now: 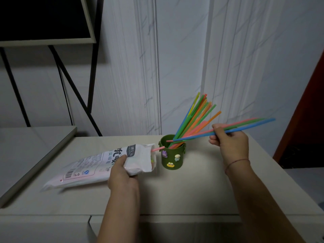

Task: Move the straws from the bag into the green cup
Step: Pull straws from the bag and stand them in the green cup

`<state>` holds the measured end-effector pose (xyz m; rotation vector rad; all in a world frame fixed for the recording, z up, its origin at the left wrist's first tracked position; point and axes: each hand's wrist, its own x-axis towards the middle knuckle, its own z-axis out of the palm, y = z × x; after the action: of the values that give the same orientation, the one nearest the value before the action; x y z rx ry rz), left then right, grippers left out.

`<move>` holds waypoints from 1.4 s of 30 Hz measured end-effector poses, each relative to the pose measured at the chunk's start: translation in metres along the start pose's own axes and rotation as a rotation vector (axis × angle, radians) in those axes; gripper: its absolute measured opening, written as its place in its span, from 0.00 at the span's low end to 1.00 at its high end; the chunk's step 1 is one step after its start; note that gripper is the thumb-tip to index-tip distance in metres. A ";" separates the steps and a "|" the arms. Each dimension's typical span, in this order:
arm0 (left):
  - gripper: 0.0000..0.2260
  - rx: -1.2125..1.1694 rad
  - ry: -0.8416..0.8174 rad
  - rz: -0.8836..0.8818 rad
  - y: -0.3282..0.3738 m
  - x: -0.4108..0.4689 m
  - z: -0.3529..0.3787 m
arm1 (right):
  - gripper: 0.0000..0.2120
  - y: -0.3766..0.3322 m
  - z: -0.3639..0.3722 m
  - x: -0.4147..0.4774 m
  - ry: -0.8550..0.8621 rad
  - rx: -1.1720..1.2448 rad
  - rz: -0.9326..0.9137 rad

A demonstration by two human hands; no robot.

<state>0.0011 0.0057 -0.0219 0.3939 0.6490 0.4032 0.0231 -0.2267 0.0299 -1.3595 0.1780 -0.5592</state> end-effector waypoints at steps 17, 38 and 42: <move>0.21 0.026 0.014 -0.013 -0.006 -0.007 0.002 | 0.08 0.035 0.043 -0.009 -0.291 -0.289 0.076; 0.23 0.058 -0.026 -0.008 -0.007 -0.015 0.006 | 0.05 0.032 0.033 -0.011 -0.263 -0.160 0.098; 0.22 0.090 -0.059 0.010 -0.007 -0.016 0.005 | 0.04 0.033 0.029 -0.017 -0.392 -0.289 0.321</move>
<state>-0.0056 -0.0096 -0.0133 0.4935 0.6096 0.3717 0.0305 -0.1899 0.0014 -1.6528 0.1561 0.0096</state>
